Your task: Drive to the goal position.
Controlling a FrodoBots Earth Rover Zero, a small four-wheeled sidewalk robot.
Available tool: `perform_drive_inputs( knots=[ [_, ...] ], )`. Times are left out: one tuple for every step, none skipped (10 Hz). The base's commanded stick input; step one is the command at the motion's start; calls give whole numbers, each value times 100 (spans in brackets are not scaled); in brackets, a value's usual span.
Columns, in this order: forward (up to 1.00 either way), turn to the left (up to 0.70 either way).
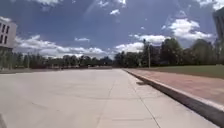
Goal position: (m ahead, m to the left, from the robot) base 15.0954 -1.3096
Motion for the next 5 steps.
perform_drive_inputs(
  knots=[
    [70,0],
    [70,0],
    [70,0],
    [70,0],
    [70,0]
  ],
)
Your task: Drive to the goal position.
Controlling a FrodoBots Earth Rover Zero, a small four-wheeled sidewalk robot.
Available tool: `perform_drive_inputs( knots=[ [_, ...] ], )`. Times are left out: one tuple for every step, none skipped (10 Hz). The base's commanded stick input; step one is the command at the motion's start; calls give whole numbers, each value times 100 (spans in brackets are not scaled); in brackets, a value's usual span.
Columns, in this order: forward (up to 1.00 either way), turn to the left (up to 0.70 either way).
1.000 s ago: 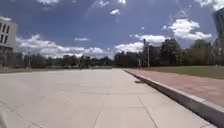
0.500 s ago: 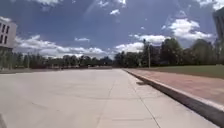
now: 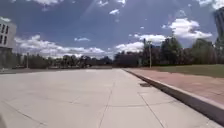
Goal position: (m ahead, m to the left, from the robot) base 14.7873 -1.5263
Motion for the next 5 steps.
perform_drive_inputs(
  knots=[
    [70,0],
    [70,0],
    [70,0],
    [70,0],
    [70,0]
  ],
)
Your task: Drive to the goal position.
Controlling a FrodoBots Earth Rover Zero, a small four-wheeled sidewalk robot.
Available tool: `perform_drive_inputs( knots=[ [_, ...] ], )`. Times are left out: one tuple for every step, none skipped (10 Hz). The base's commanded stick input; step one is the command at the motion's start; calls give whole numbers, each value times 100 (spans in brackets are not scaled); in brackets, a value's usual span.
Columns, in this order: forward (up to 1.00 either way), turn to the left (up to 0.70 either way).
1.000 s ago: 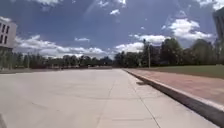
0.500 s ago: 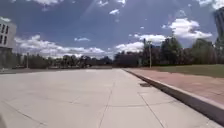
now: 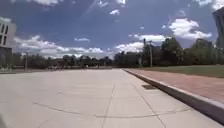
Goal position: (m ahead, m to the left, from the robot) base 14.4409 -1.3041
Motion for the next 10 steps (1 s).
perform_drive_inputs(
  knots=[
    [70,0],
    [70,0],
    [70,0],
    [70,0],
    [70,0],
    [70,0],
    [70,0],
    [70,0],
    [70,0],
    [70,0]
  ],
)
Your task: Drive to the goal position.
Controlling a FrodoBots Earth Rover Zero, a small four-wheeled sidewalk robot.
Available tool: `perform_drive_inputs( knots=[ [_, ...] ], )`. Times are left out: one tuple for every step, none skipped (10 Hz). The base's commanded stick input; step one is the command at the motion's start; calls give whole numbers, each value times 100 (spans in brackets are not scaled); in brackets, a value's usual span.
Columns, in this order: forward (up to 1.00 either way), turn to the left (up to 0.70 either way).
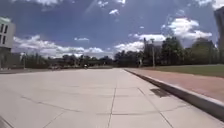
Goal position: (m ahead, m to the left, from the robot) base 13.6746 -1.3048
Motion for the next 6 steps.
perform_drive_inputs(
  knots=[
    [70,0],
    [70,0],
    [70,0],
    [70,0],
    [70,0],
    [70,0]
  ],
)
